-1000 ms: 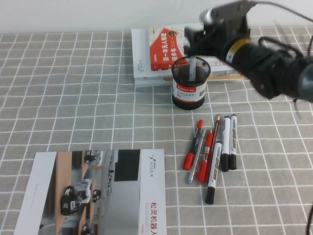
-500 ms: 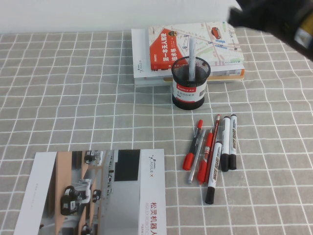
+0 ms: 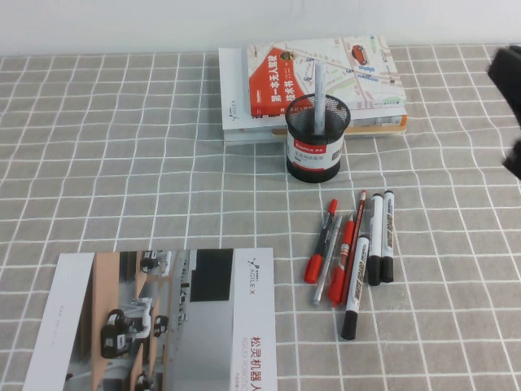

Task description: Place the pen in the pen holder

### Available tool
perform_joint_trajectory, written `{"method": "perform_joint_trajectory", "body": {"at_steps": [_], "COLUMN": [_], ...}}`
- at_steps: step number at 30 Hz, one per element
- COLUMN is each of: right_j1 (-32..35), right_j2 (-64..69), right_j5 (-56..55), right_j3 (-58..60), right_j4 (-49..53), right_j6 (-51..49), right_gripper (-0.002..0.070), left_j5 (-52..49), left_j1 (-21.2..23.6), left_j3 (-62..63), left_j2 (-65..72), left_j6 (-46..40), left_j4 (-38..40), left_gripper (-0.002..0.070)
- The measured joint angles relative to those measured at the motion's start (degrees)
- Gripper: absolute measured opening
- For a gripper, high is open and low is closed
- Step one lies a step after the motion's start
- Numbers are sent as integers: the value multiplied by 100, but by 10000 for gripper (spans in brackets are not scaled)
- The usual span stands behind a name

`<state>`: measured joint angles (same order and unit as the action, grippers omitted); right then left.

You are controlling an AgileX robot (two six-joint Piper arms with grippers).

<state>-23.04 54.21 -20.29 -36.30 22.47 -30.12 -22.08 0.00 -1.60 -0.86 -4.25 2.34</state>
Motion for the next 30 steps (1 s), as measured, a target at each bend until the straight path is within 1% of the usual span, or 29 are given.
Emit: {"method": "perform_joint_trajectory", "body": {"at_steps": [10,16,21,27,30], "right_j1": [0,0,0,0,0], "right_j2": [-1417,-2066,-2176,-2179,-2179], "right_j5": [98,681,1205,1468,1836], "right_j3": [662,912,1064,1081,1090], "right_j4": [662,727,727,727,876], "right_j6": [-32,-294,-449,-480,-480], "right_gripper": [-13,-13,-13,-13,-13], "left_j5": [0,0,0,0,0], "left_j1": [0,0,0,0,0], "left_j3": [0,0,0,0,0], "left_j2": [0,0,0,0,0], "left_j6": [0,0,0,0,0], "left_j4": [0,0,-11,-11,-11], "left_gripper": [-4,-4,-4,-4,-4]}}
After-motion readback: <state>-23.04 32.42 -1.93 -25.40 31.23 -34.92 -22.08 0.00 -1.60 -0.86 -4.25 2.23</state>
